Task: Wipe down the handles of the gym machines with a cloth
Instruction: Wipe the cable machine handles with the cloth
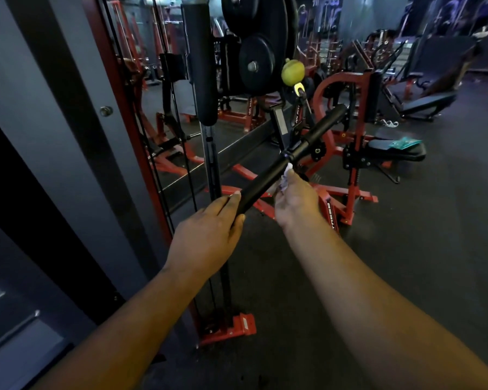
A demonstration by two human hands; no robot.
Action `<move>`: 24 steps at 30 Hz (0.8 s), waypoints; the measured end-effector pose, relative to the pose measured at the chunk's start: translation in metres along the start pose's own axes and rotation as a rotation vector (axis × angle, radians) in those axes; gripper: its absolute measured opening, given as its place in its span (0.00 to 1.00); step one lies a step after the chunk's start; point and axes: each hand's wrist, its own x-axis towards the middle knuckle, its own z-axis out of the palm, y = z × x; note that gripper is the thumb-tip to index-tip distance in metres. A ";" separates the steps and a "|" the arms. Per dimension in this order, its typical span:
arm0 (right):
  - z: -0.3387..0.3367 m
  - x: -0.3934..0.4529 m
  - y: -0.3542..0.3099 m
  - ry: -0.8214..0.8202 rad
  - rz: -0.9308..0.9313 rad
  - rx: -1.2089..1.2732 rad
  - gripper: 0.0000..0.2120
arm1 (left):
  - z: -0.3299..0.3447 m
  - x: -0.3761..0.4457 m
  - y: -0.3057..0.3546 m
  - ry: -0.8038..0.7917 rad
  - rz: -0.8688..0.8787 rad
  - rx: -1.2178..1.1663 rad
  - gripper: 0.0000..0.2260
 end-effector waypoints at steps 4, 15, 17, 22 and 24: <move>-0.014 -0.036 0.037 -0.033 0.037 -0.205 0.08 | 0.003 0.002 -0.004 0.022 0.003 0.007 0.23; -0.037 0.005 -0.006 -0.142 -0.865 -0.800 0.12 | 0.002 0.001 -0.018 0.027 0.006 0.002 0.24; -0.038 0.021 -0.004 -0.146 -1.040 -0.995 0.12 | 0.003 0.004 -0.020 0.028 0.011 -0.003 0.24; -0.043 0.001 0.025 -0.298 -1.052 -1.129 0.22 | 0.005 0.009 -0.022 0.033 0.017 -0.014 0.24; -0.049 -0.004 0.023 -0.395 -1.170 -1.189 0.24 | 0.004 0.008 -0.023 0.044 0.023 -0.014 0.24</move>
